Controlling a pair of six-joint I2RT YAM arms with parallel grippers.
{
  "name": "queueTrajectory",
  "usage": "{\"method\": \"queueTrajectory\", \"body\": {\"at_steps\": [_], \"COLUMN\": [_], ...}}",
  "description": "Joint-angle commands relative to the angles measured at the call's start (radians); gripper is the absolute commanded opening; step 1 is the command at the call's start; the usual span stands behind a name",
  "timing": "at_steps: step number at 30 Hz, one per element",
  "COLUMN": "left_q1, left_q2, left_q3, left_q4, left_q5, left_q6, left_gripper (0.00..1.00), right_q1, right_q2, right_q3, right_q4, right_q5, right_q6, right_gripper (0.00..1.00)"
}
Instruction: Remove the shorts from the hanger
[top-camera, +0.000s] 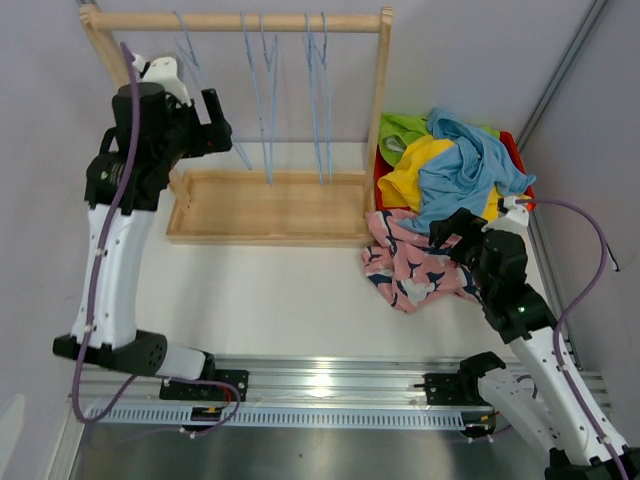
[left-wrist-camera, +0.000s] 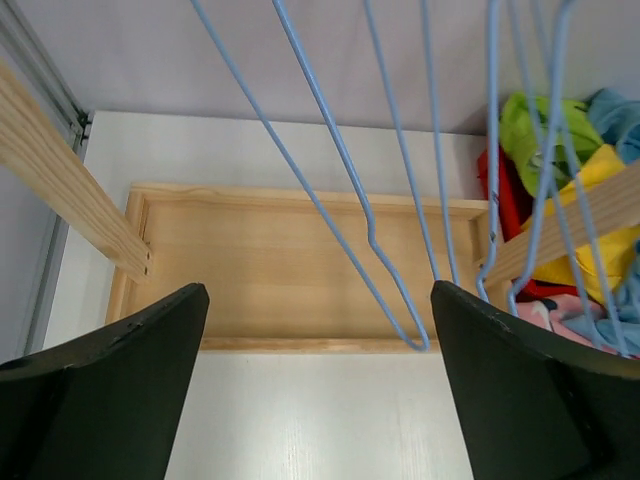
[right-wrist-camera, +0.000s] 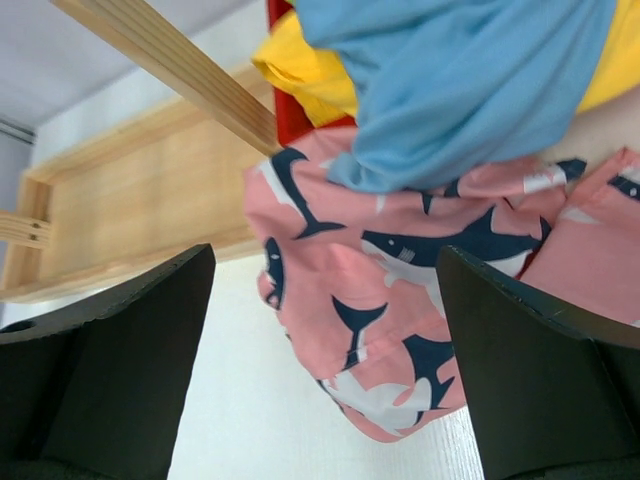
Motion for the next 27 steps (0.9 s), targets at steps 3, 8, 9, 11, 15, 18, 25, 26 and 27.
{"method": "queueTrajectory", "body": {"at_steps": [3, 8, 9, 11, 15, 18, 25, 26, 27], "left_q1": [-0.08, -0.229, -0.273, -0.288, -0.288, -0.288, -0.288, -0.288, -0.288], "left_q2": [-0.196, -0.435, -0.535, -0.626, -0.816, -0.898, -0.892, -0.893, -0.893], "left_q3": [-0.142, -0.363, -0.399, -0.519, -0.614, -0.615, -0.54, -0.536, -0.531], "left_q4": [-0.026, 0.002, 0.032, 0.06, 0.089, 0.091, 0.049, 0.048, 0.046], "left_q5": [-0.025, -0.038, -0.024, 0.057, 0.113, 0.108, 0.093, 0.088, 0.084], "left_q6": [0.003, -0.043, -0.048, -0.083, -0.111, -0.105, -0.083, -0.082, -0.079], "left_gripper": [0.99, 0.99, 0.99, 0.99, 0.99, 0.99, 0.99, 0.99, 0.99], "right_q1": [0.012, 0.018, 0.021, 0.021, 0.012, -0.014, -0.199, -0.218, -0.233], "right_q2": [-0.055, -0.091, -0.097, -0.107, -0.112, -0.101, -0.083, -0.084, -0.083], "right_q3": [0.147, 0.297, 0.376, 0.447, 0.614, 0.696, 0.8, 0.806, 0.811], "right_q4": [-0.085, -0.163, -0.195, -0.212, -0.283, -0.259, -0.222, -0.234, -0.239], "right_q5": [-0.041, -0.283, -0.32, -0.411, -0.477, -0.591, -0.809, -0.816, -0.82], "right_q6": [-0.039, -0.035, -0.013, 0.002, 0.04, 0.074, 0.119, 0.114, 0.117], "right_gripper": [1.0, 1.0, 0.99, 1.0, 0.99, 0.99, 0.99, 0.99, 1.0]}}
